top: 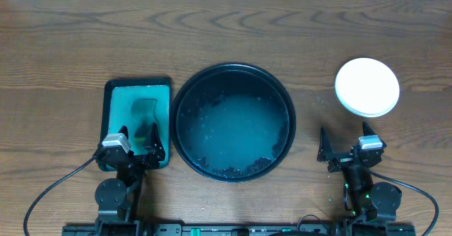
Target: Clean dirty plates on tray and stack at the side
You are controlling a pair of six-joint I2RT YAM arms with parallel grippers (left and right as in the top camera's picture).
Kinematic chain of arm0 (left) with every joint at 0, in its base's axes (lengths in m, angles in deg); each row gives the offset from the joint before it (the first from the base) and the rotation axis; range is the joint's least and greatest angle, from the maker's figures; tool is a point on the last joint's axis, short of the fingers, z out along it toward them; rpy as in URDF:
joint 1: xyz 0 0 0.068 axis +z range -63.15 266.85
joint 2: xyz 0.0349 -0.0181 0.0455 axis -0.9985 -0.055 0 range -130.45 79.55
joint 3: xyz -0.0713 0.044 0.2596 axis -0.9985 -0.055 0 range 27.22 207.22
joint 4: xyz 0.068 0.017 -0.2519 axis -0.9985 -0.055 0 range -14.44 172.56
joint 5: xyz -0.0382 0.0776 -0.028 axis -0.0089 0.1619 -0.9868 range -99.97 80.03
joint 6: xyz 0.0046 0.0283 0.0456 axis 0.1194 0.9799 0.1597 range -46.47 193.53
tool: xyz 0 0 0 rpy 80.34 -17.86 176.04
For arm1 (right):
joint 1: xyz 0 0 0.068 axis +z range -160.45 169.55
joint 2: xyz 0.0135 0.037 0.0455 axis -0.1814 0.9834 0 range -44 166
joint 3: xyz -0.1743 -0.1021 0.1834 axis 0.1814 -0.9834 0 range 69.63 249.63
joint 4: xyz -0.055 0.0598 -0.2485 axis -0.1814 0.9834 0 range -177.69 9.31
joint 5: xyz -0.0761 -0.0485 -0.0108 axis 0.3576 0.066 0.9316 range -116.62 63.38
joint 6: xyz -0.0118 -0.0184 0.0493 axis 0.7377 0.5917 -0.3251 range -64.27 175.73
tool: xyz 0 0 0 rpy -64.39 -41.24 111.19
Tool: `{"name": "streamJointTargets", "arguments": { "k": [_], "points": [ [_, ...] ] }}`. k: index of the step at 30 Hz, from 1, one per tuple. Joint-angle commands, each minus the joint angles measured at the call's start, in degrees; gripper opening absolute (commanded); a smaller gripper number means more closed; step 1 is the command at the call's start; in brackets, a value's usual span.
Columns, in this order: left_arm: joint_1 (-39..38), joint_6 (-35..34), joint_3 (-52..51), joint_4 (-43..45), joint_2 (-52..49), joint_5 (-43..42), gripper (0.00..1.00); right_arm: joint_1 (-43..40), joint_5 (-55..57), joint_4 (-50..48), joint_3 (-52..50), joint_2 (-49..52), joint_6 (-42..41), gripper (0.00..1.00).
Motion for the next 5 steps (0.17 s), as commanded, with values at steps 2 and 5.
{"name": "streamJointTargets", "arguments": {
  "k": [2, 5],
  "points": [
    [-0.02, 1.18, -0.48, -2.58, -0.13, -0.20, 0.81, -0.35, 0.55, 0.26, -0.11, -0.37, 0.83, 0.99],
    [-0.02, 1.18, -0.48, -2.58, -0.13, -0.20, 0.81, -0.35, 0.55, 0.26, -0.11, -0.37, 0.83, 0.99]
  ]
}}
